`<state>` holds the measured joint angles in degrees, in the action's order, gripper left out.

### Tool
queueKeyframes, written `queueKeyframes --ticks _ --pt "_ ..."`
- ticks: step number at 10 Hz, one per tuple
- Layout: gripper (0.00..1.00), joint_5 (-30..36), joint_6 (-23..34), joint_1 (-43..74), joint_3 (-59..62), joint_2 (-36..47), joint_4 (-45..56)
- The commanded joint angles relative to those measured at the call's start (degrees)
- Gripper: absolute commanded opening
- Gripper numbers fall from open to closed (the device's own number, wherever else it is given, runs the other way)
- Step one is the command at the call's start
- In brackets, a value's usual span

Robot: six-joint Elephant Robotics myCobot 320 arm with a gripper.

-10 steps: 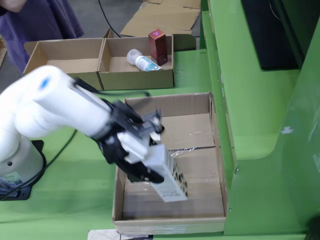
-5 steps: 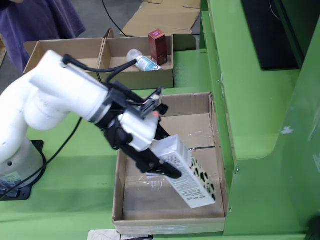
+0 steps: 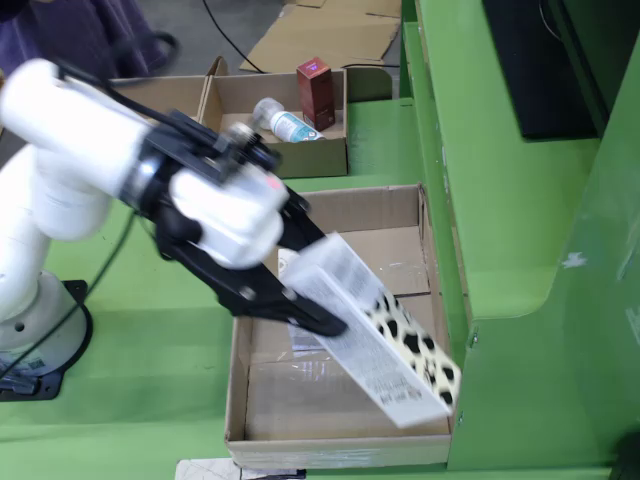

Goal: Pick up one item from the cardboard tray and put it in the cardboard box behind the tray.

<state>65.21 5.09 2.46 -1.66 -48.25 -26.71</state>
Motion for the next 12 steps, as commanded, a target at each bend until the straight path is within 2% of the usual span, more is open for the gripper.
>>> queueKeyframes --ticks 1,2,3,5,7,12 --pt "0.0 16.44 -2.67 0.48 1.66 7.03 11.08" --pt "0.0 21.35 -2.99 -0.35 1.66 9.32 17.88" --pt "0.0 21.35 -2.99 -0.35 1.66 9.32 17.88" --pt "0.0 25.86 -3.12 -2.08 1.66 13.64 29.26" --pt "0.0 27.69 -2.15 -5.21 1.66 18.48 39.75" --pt "0.0 28.31 0.25 -10.61 1.66 23.82 51.3"
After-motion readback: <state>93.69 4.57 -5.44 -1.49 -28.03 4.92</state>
